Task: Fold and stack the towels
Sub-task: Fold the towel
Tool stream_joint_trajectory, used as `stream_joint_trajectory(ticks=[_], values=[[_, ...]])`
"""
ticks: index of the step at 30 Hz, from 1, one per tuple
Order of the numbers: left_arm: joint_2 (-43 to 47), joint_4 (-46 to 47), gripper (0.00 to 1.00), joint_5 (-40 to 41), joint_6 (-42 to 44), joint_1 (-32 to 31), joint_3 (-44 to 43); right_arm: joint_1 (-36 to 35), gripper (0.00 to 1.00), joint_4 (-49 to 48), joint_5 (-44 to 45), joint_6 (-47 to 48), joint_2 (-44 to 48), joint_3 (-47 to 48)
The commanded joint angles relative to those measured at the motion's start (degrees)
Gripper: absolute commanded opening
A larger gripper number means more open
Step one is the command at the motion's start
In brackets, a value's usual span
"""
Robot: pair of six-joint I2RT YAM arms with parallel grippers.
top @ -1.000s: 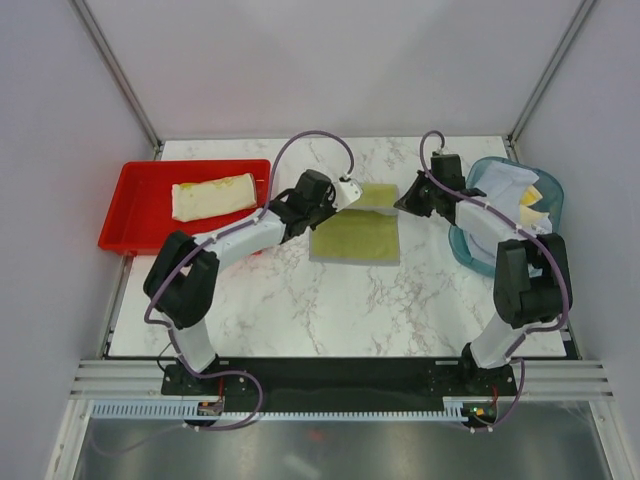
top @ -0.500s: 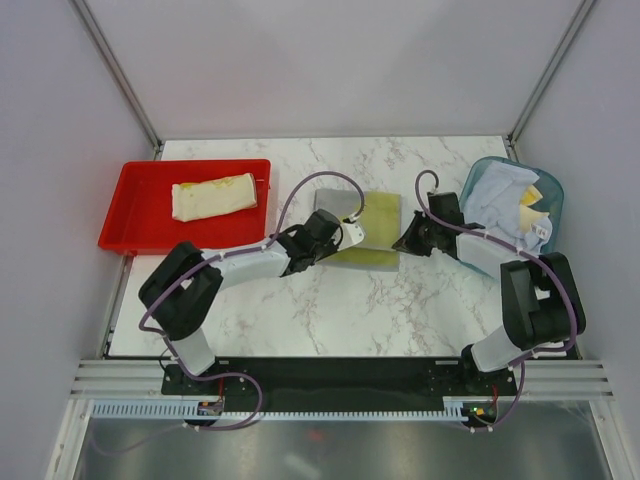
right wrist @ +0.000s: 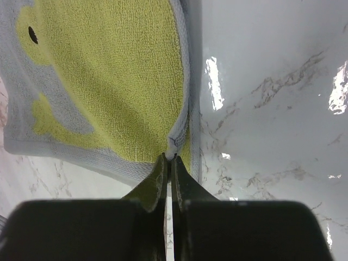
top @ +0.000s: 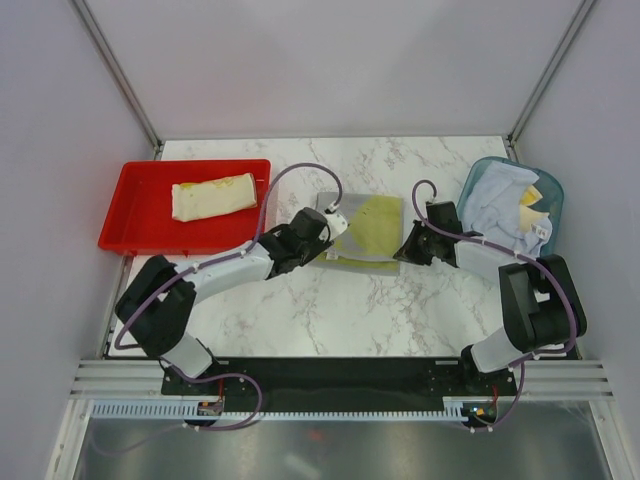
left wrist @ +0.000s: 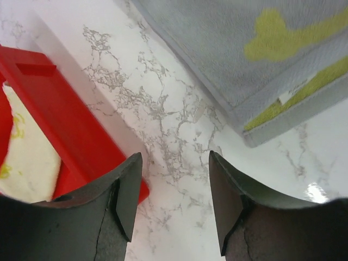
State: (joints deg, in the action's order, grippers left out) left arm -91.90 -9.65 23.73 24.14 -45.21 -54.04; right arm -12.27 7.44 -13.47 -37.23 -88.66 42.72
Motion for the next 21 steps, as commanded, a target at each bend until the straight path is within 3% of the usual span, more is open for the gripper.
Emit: stream_joint_trajectory(ticks=[1,9,13,20,21], values=[[4.8,-4.5,0.6,-6.8,-15.4,1.6,-5.9,-0.4,0.04,-0.5,0.4,1.8,2.2,-1.0],[3.7,-14.0,0.66,-11.9,-45.0,2.1,-13.8,-0.4,0.03,-0.1,1.5,3.7,1.7,-1.9],[2.9,-13.4,0.7,-21.6,-61.0,5.2,-12.9,-0.4,0.03,-0.6,1.3,3.5,2.4,-2.1],[0.7,-11.6,0.7,-24.4,-71.6,7.7,-9.2,-0.6,0.03,-0.9,0.6,3.1,2.4,-2.1],[0.8,-8.0,0.7,-27.4,-74.3,8.4,-7.8,-0.6,0.02,-0.9,0.6,3.0,2.4,-2.3]])
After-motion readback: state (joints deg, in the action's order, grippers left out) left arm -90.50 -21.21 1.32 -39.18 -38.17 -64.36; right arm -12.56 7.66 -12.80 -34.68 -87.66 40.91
